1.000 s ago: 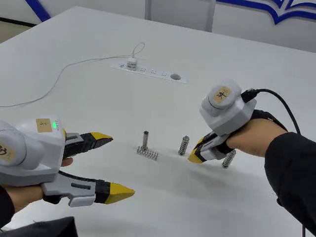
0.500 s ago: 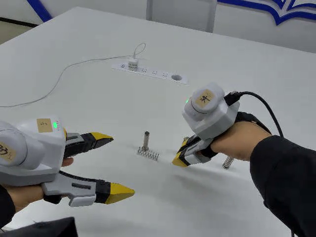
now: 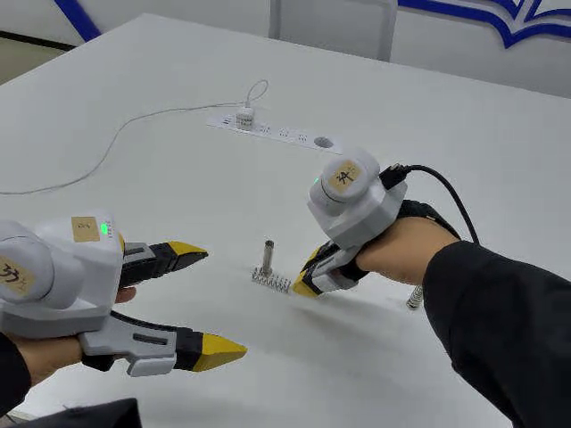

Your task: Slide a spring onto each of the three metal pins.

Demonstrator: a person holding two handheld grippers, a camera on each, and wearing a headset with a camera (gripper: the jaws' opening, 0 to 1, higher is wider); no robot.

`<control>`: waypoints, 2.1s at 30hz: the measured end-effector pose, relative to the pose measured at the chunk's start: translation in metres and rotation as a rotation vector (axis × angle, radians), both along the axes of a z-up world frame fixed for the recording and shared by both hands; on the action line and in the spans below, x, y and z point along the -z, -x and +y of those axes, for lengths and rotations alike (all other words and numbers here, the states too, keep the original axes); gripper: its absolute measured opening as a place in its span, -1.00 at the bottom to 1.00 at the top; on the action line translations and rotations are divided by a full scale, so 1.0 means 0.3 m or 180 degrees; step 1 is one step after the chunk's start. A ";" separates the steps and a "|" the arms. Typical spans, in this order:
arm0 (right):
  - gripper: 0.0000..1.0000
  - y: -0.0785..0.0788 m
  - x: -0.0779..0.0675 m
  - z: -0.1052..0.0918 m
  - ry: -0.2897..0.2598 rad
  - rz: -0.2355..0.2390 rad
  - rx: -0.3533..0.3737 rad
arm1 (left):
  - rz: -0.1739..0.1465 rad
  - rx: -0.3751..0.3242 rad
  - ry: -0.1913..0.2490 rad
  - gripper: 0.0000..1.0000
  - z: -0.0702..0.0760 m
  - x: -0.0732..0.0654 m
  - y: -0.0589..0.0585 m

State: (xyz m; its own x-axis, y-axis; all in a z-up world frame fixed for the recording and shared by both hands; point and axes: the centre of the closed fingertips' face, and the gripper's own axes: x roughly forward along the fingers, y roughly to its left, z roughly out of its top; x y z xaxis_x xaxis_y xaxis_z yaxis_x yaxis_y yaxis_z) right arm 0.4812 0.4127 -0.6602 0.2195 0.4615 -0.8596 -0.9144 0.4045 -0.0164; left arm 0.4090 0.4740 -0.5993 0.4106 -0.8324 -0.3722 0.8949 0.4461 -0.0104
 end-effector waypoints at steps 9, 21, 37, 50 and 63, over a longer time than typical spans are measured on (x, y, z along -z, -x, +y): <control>-0.69 -0.019 0.036 0.027 0.0026 0.0010 -0.0060 | 0.0013 -0.0007 -0.0011 0.55 0.001 0.004 0.000; -0.70 -0.026 0.081 0.030 0.0081 0.0087 -0.0061 | 0.0019 -0.0036 -0.0004 0.54 0.005 0.004 -0.004; -0.77 0.008 0.062 0.023 0.0127 0.0075 -0.0140 | 0.0023 -0.0044 -0.0008 0.54 0.008 0.005 -0.003; -0.77 0.031 -0.018 0.012 0.0157 -0.0025 -0.0217 | 0.0022 -0.0030 -0.0008 0.53 0.005 0.003 -0.003; -0.77 0.056 -0.054 0.019 0.0219 -0.0060 -0.0335 | 0.0015 -0.0031 -0.0002 0.52 0.004 0.000 -0.004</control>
State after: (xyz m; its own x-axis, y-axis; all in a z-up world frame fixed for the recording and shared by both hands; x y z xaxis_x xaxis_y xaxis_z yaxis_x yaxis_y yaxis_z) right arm 0.4644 0.4184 -0.6440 0.1895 0.4230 -0.8861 -0.9510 0.3038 -0.0584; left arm 0.4101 0.4753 -0.5993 0.4170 -0.8281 -0.3746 0.8904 0.4549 -0.0144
